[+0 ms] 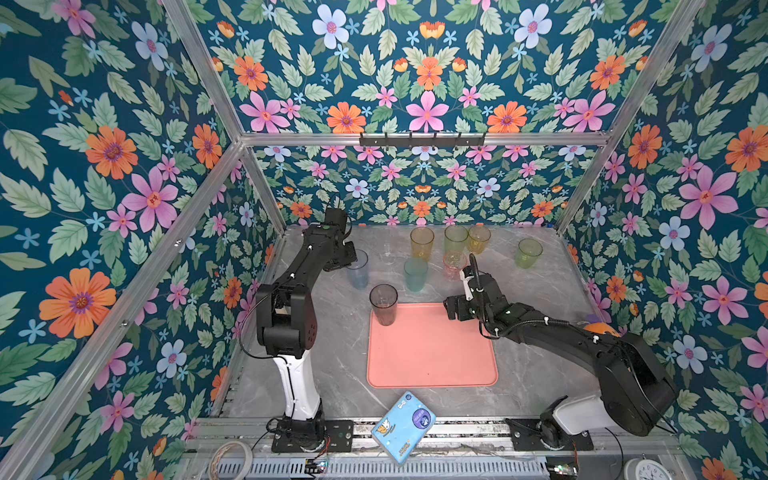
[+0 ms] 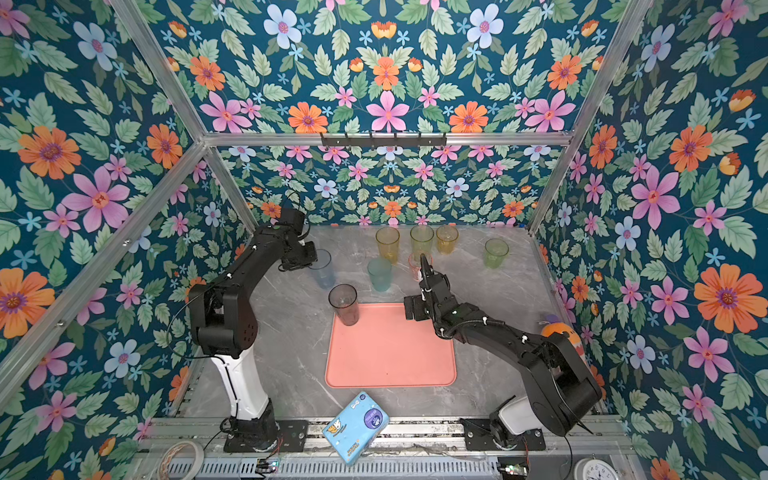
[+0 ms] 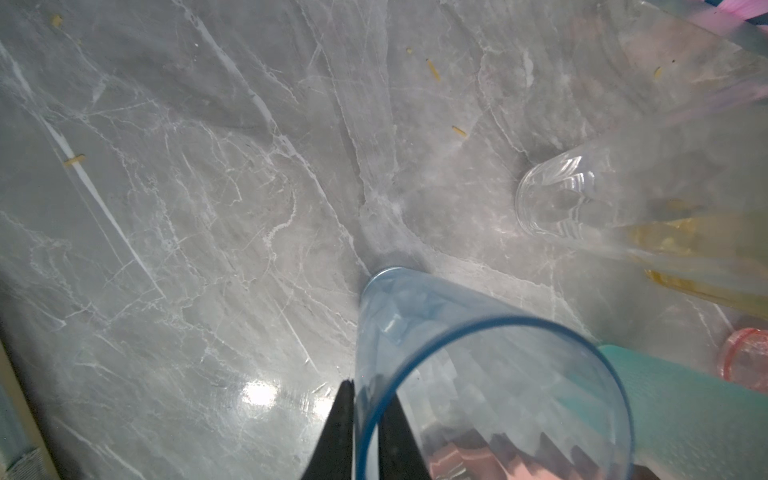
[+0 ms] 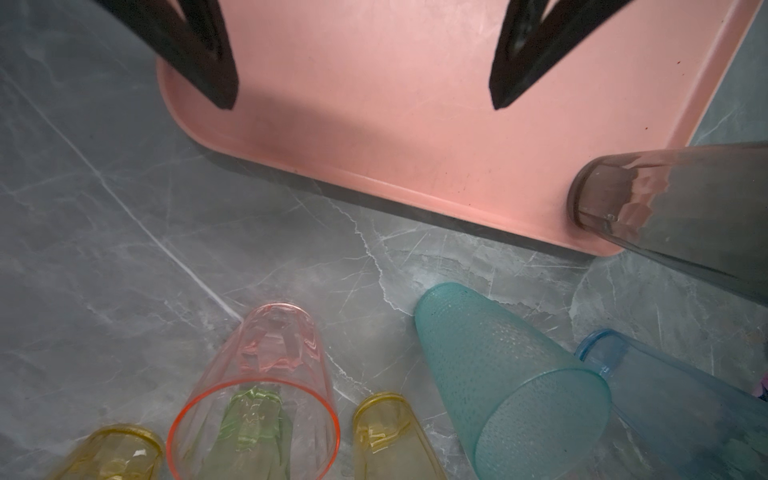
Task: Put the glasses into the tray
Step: 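Lower the left gripper onto the light blue glass and grasp it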
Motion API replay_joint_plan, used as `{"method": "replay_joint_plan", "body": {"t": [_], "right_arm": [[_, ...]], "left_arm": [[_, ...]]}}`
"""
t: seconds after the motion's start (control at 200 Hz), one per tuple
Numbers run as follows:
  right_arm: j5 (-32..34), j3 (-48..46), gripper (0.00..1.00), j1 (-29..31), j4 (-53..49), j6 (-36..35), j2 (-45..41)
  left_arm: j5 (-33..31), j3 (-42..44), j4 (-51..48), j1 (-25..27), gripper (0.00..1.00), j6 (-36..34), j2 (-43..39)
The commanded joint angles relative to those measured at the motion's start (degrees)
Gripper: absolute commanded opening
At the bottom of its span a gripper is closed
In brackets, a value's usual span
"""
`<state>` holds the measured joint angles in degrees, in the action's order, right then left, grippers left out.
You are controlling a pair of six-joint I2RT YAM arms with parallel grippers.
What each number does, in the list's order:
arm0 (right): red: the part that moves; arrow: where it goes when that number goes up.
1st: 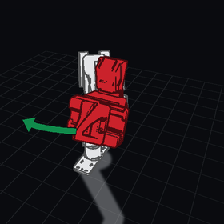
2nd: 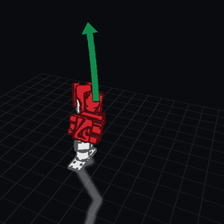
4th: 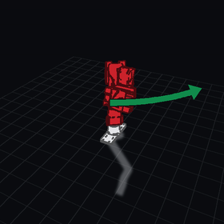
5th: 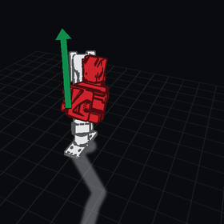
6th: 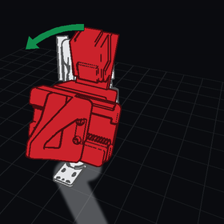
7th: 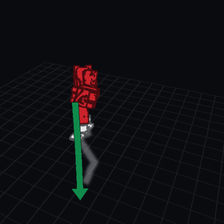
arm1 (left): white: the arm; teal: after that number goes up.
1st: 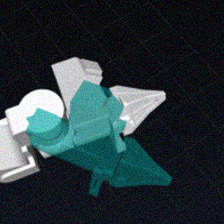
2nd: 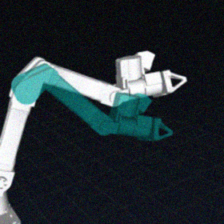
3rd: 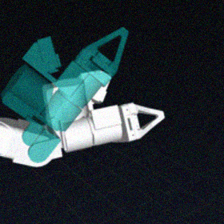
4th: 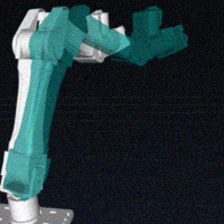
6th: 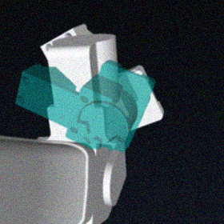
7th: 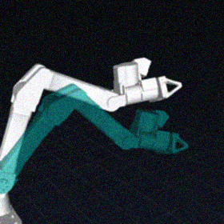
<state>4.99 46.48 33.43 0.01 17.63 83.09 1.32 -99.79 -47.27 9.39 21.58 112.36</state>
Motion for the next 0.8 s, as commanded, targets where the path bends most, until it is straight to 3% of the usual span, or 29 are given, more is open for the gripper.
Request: {"method": "replay_joint_plan", "body": {"t": [0.0,0.515,0.795], "right_arm": [[0.1,0.4,0.96,0.0,0.3,-0.4,0.1],[-0.5,0.8,0.96,0.1,0.1,-0.3,0.9],[-0.6,0.8,0.96,0.1,0.0,-0.2,0.9]], "left_arm": [[-0.5,-0.6,-0.9,-0.1,0.13,-1.2,0.1],[-0.8,-0.8,-2.6,-0.2,0.09,-2.7,-0.6],[-0.9,-1.0,-4.8,-0.2,0.02,-3.3,-2.2]]}}
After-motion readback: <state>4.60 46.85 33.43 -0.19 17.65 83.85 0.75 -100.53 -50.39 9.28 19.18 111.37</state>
